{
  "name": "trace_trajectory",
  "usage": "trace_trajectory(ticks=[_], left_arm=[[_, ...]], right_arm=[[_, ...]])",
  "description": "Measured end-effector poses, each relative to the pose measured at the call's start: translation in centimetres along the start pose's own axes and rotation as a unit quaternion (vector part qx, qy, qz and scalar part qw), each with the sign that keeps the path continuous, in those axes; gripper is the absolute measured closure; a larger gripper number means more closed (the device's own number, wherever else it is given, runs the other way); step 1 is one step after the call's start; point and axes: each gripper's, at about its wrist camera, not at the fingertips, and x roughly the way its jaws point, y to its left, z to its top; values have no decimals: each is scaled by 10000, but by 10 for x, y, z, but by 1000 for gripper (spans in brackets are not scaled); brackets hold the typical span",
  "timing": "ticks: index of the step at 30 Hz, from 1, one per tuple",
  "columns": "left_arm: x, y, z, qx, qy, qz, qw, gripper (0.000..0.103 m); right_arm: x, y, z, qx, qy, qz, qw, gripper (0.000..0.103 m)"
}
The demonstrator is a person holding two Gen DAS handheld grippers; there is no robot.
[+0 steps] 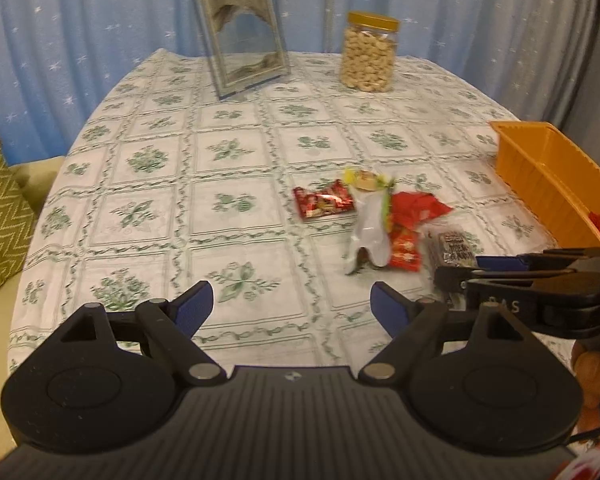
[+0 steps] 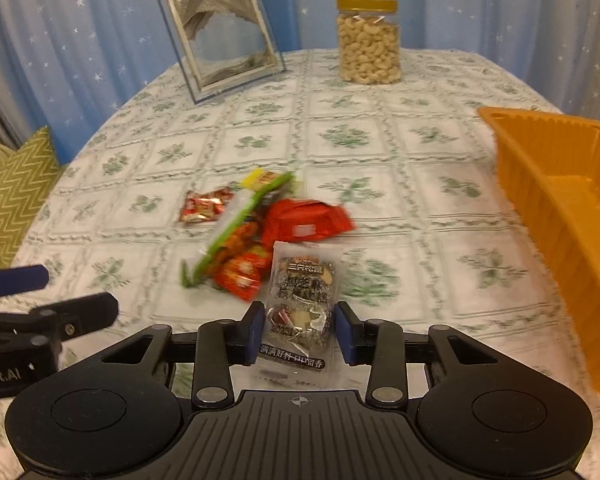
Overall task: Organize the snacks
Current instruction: 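Grasp the clear printed nut packet with the right tool, then grasp the small red wrapped candy with the left tool while the right tool holds the nut packet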
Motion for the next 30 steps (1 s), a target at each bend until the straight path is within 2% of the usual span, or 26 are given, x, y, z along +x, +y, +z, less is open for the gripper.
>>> trace_trajectory(ticks=[7,9,11,15,18,26,30], left_arm=[[5,-35,7,620,-146,-527,9966,38],[8,-48,9,834,-201,-683,9940,45],[13,-59,12,1021,-246,-841,9909,56],[31,-77,16,1262,-161,-971,9871,59],[46,-88,19,1408,-74,-904,9859,59],[74,-95,20,1496,15,-426,9878,59],[76,-95,21,1289,20,-288,9912,66]], right_arm=[[-20,-44,-11,-102,-132,-337,9993,65],[-23,-54,-14,-126,-148,-348,9992,65],[-25,-62,-17,-101,-176,-280,9994,65],[-28,-68,-21,-113,-247,-210,9994,65],[-29,-71,-23,-89,-267,-166,9995,65],[-29,-77,-24,26,-264,-68,9996,65],[-28,-78,-25,45,-272,-41,9996,65]])
